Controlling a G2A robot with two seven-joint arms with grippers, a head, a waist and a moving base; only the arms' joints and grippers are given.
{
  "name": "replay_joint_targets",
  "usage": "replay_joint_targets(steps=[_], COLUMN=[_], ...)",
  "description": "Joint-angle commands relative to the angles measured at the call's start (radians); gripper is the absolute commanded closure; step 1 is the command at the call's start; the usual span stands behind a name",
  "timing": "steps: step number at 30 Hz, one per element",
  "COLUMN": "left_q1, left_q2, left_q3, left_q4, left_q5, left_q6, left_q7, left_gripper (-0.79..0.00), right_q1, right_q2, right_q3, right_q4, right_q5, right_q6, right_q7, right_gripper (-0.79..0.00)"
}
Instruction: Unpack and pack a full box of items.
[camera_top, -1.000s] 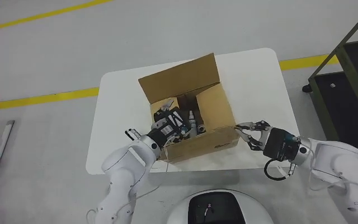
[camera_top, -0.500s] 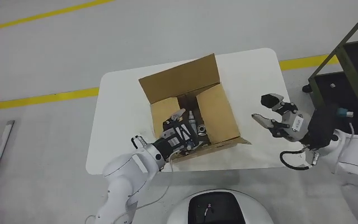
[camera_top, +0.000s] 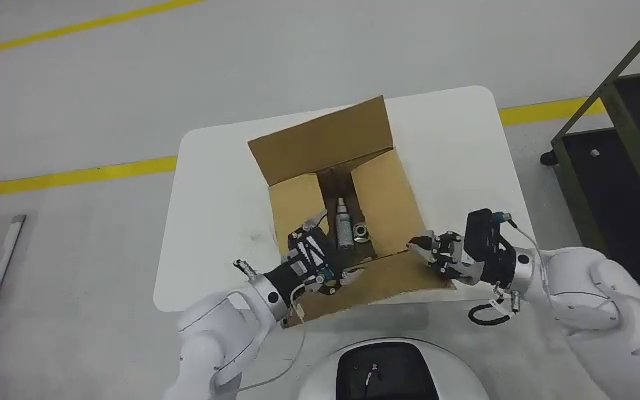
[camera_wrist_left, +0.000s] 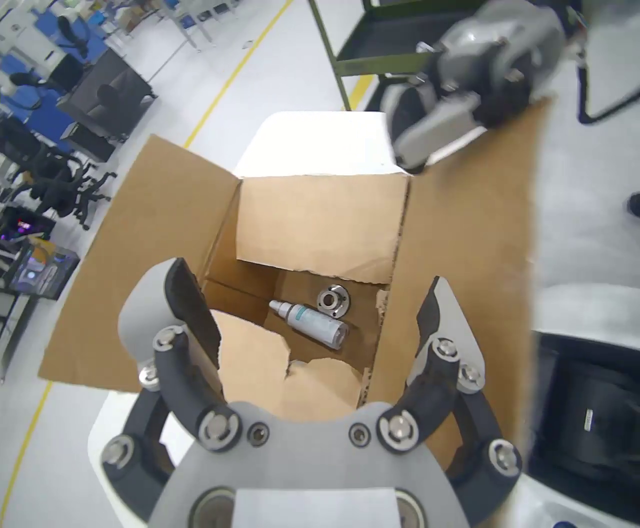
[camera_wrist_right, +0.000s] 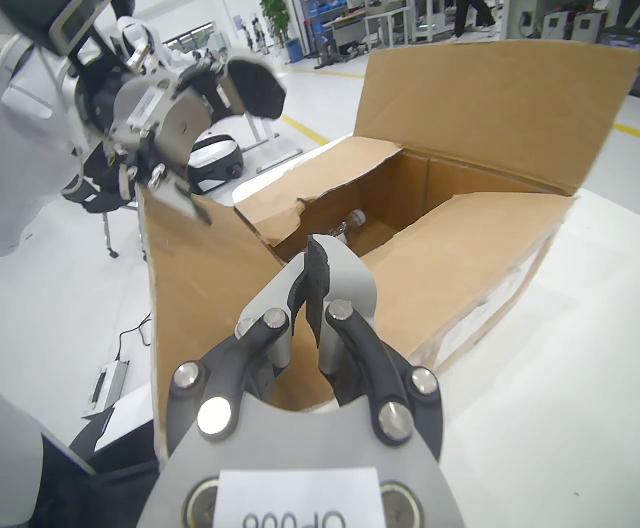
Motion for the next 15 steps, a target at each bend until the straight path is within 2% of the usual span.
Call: replay_joint_targets(steps=[1, 6, 11, 15], left_q1=[-0.001, -0.017, -0.026, -0.032], left_q2=[0.002, 0.007, 0.010, 0.011], left_q3=[-0.025, -0.050, -0.042, -0.017], left_q4=[0.002, 0.020, 0.039, 0.051], left_q5=[0.010, 0.028, 0.023, 0.025], left_q6=[0.034, 0.053, 0.064, 0.073], left_q7=[0.008, 0.012, 0.008, 0.007], left_gripper=[-0.785, -0.785, -0.785, -0.785], right_q1=[-0.004, -0.005, -0.005, -0.010], right_q2=[0.003, 0.010, 0.013, 0.008], right_q3=[-0.015, -0.017, -0.022, 0.017], right_q4=[0.018, 0.027, 0.033, 0.019], right_q5=[0.023, -0.012, -0.108, -0.118], right_q6=[-0.041, -0.085, -0.069, -0.024], right_q7=[0.024, 0.065, 0.062, -0.086], right_gripper=[0.000, 0.000, 0.000, 0.000])
